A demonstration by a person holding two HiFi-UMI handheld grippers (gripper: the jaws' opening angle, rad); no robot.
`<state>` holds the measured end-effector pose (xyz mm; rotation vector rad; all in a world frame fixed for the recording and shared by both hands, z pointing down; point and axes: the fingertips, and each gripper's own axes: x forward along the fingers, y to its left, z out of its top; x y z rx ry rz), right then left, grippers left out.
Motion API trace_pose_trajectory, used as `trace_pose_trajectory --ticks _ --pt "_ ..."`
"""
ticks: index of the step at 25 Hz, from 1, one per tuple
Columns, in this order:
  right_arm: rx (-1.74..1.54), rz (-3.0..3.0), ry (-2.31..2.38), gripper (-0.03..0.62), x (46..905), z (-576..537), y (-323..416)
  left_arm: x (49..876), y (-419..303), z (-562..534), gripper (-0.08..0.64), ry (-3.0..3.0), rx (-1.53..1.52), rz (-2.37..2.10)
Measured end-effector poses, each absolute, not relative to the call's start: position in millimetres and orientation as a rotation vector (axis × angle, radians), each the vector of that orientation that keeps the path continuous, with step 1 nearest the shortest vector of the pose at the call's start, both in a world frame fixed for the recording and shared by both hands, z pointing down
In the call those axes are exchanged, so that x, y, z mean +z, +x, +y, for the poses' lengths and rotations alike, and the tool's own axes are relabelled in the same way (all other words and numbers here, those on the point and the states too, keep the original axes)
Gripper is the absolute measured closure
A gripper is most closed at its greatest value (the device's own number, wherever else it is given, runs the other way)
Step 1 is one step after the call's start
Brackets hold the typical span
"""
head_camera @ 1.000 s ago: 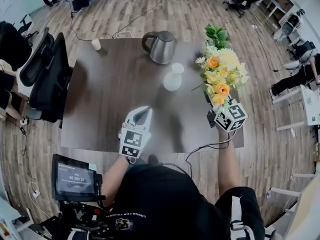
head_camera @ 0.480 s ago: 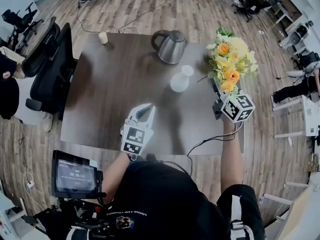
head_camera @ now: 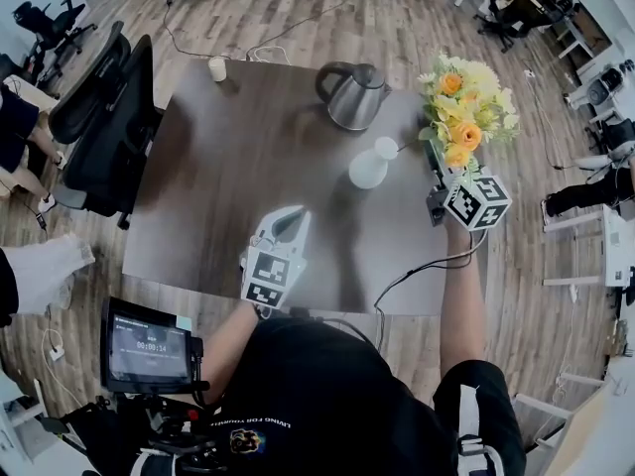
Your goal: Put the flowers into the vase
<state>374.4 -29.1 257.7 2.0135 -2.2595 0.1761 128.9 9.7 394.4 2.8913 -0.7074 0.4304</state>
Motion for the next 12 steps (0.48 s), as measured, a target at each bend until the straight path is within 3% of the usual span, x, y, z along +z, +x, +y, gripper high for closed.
trace_pose_trajectory --ticks 12 --pt "0.226 -2.2 2.029 0.555 294.6 -55.7 389.4 401.0 116.6 -7.7 0.552 2.87 0.462 -0.745"
